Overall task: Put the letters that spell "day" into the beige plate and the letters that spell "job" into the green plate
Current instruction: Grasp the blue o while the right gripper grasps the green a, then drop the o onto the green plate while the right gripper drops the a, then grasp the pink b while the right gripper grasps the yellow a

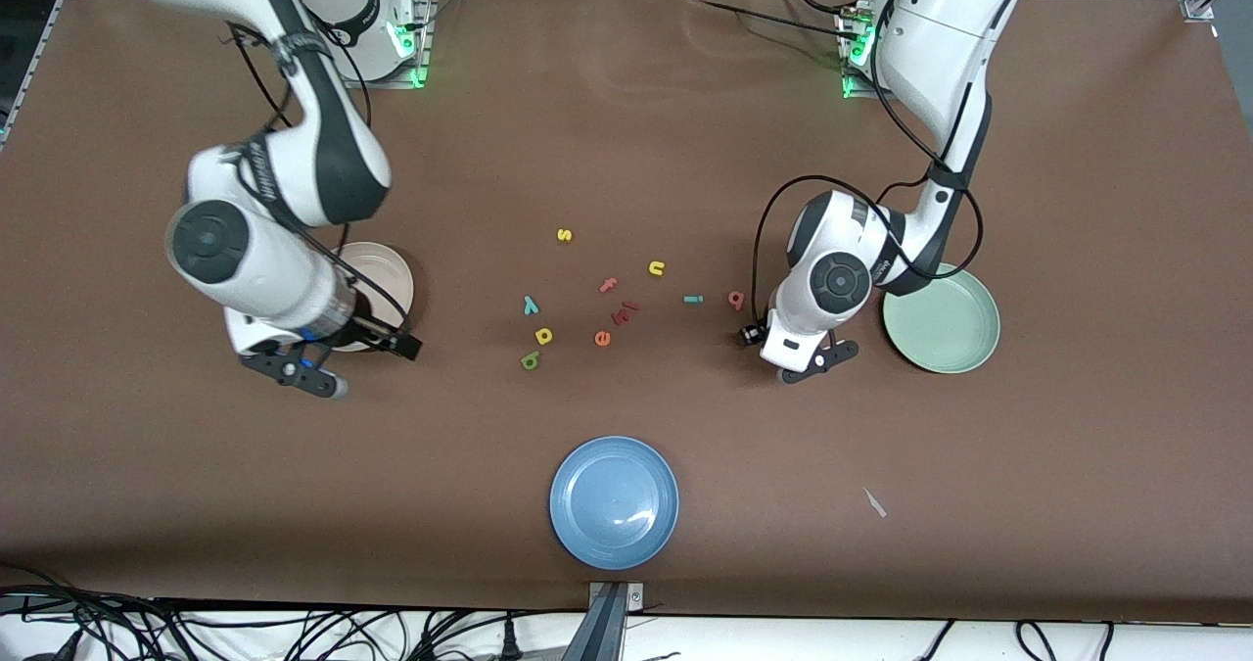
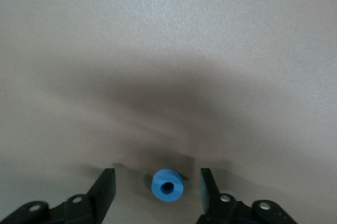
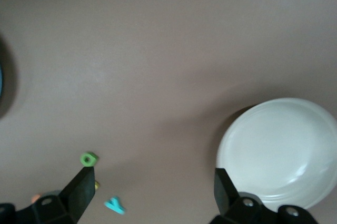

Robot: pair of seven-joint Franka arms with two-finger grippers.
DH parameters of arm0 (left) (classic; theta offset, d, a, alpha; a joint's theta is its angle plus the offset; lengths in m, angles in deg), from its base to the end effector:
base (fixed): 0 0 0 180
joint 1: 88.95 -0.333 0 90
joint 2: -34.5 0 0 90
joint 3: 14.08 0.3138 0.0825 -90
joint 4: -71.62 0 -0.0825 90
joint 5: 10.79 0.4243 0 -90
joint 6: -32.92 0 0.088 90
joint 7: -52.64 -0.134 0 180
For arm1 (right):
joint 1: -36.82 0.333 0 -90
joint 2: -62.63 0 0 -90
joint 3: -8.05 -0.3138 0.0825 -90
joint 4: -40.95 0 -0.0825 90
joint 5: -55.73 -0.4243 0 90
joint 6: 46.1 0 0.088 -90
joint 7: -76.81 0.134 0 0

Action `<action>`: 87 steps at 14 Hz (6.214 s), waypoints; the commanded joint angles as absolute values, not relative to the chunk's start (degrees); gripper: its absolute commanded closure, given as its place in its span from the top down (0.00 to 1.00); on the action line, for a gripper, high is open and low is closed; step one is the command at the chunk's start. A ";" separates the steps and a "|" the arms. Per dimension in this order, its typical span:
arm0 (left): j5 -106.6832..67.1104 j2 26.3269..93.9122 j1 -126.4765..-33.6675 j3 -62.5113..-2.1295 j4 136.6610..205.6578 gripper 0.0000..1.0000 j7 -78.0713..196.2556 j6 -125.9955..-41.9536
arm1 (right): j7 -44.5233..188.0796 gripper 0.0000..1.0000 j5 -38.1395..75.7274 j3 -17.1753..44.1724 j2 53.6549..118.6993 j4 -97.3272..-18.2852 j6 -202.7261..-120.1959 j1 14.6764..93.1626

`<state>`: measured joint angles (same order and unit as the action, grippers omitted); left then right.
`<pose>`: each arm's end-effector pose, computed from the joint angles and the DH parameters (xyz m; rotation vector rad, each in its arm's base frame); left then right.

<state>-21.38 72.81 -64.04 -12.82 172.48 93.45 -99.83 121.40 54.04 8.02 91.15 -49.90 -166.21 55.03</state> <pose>0.6127 -0.2763 0.1184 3.0237 0.6583 -0.2402 0.6853 0.2280 0.3003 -3.0256 0.7317 0.0038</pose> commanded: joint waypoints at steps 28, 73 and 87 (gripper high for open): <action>-19.09 64.21 -73.89 -13.12 171.38 0.01 76.40 -76.61 | 157.92 0.63 53.18 8.31 109.99 -46.76 -185.32 67.40; -10.71 71.50 -77.00 -35.18 177.35 0.94 100.01 -98.90 | 95.24 1.00 53.53 10.51 100.32 -50.29 -172.93 68.46; -5.08 73.52 -77.08 -34.21 177.88 0.55 102.12 -102.60 | 89.47 0.54 50.19 8.31 106.74 -50.28 -184.09 69.34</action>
<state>-6.95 73.44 -77.61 -34.55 177.42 100.59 -102.63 90.87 51.43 8.46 105.11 -51.88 -183.17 69.32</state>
